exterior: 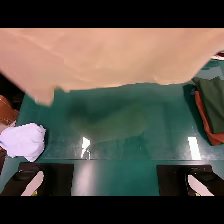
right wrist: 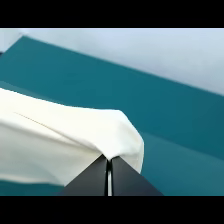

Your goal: Fold the shirts.

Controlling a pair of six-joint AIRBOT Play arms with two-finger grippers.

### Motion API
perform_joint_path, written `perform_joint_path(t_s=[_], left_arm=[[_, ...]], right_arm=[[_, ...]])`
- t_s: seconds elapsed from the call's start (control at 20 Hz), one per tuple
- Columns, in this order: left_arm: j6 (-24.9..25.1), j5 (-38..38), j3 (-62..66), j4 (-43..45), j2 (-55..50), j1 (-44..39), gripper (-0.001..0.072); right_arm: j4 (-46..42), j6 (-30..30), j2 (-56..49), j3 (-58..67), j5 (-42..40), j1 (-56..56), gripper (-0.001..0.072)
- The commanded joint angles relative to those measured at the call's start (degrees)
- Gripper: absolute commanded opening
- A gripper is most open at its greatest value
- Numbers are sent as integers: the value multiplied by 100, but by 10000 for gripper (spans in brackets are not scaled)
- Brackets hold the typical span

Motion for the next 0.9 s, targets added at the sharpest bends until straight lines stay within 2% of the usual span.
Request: perform_joint_path(t_s=[0.0,0.2,0.4,0.5,0.65,0.85], left_arm=[[-107,96,297,13,55,7,28],[-105,-293,-494,11,-184,7,28],[-79,-1099,-1753,11,-1021,7,27],[4,-1217,-2579,13,-1576,4,28],[321,-623,-3731,125,-2487,-264,28],[457,643,-3720,227,-3803,-411,29]], right_arm=[[-284,13,203,273,-94,-4,12],[-297,13,-505,562,44,-4,12],[-299,13,-1547,-363,125,-4,12],[-297,11,-2284,-804,350,-2,12],[-293,9,-3368,-1276,227,-4,12],[-295,11,-4498,-876,184,-4,12]])
